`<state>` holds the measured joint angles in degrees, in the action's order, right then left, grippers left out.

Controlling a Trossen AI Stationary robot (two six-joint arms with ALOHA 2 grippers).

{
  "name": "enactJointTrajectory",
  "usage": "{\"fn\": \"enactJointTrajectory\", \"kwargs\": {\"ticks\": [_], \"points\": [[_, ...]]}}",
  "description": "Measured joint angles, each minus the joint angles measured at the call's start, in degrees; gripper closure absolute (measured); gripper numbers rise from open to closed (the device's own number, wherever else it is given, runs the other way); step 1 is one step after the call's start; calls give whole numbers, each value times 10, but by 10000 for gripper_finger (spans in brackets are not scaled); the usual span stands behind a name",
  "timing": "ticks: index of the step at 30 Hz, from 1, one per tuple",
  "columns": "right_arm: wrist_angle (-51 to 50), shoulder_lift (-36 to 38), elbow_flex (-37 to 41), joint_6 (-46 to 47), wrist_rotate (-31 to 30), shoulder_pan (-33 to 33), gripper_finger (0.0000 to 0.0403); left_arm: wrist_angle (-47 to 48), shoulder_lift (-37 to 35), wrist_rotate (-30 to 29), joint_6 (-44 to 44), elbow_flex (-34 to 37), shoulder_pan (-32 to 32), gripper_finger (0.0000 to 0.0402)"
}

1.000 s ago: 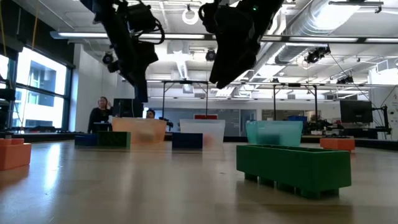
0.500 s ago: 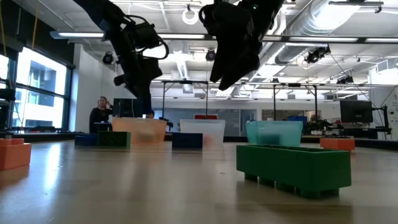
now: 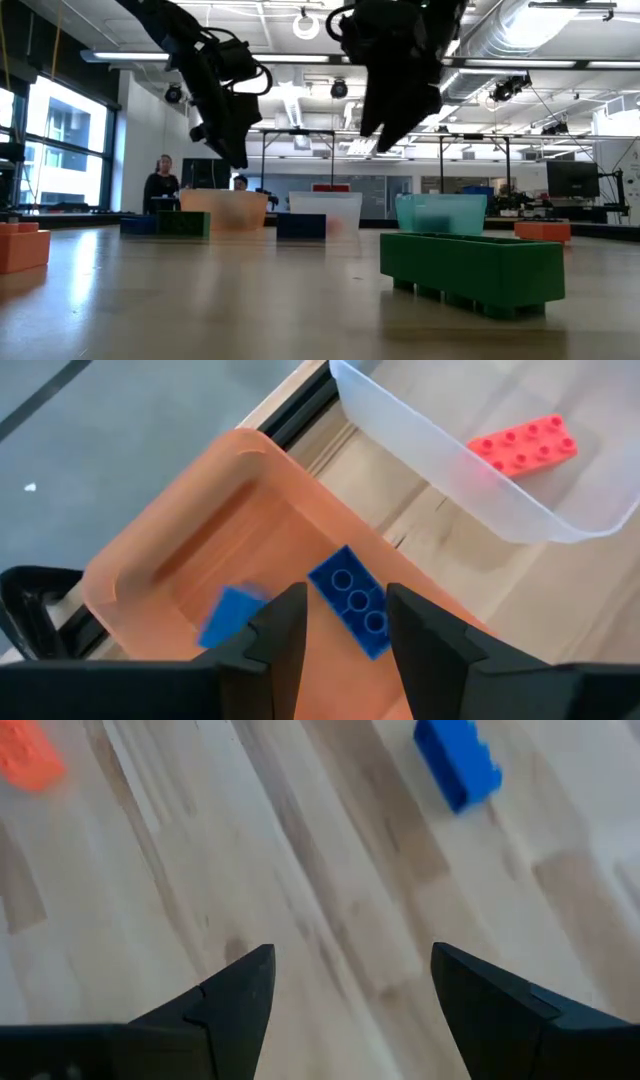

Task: Sort & place blocks by color
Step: Put the green game piece into the green bin

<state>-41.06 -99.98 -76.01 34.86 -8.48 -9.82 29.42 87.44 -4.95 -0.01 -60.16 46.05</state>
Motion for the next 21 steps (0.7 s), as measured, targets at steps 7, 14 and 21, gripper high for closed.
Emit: {"fn": "enactJointTrajectory", "kwargs": {"ticks": [7,14,21], "points": [[-70,0,0,83,18,-57,146,-5,0,0,33,0,-4,273],[-142,0,0,107,70,-112,146,-5,0,-2,42,0,-3,255],[-167,0,0,60,107,-163,146,-10,0,1,13,0,-3,213]]}}
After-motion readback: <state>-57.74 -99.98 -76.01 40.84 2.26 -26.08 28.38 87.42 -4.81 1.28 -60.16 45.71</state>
